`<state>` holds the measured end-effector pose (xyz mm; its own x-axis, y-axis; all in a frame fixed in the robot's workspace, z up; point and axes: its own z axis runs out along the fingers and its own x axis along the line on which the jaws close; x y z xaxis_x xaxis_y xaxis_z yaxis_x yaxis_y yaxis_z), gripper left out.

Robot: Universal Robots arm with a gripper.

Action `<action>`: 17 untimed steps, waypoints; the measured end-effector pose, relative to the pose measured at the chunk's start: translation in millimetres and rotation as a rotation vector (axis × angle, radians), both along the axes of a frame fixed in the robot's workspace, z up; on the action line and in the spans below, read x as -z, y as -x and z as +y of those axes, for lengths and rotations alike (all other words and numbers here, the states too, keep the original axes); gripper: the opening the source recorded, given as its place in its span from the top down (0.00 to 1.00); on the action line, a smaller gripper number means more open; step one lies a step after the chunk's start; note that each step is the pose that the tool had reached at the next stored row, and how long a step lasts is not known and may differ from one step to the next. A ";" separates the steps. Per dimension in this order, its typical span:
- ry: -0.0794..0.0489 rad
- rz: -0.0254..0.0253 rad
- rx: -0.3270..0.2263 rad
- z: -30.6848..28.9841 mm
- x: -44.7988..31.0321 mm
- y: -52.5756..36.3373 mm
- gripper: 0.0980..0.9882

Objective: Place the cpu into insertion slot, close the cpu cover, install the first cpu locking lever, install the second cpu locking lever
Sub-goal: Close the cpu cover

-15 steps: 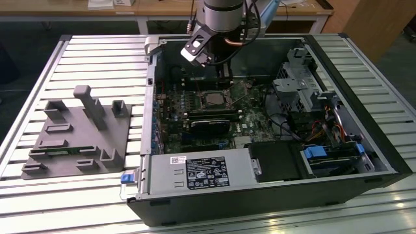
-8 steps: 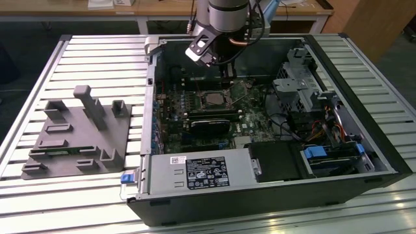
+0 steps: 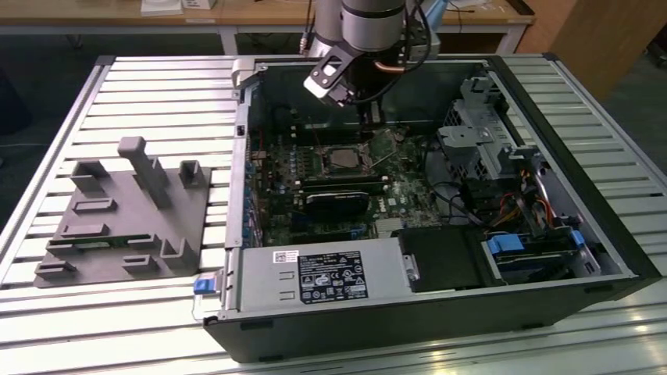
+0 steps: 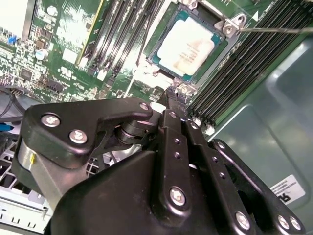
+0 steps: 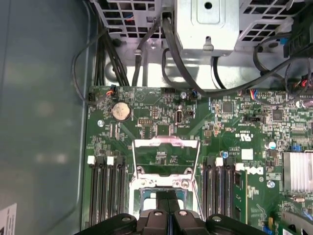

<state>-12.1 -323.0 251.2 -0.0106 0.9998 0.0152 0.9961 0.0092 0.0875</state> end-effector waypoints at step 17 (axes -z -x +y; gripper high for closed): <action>0.000 0.0000 0.000 0.0 0.0 -28.2 0.99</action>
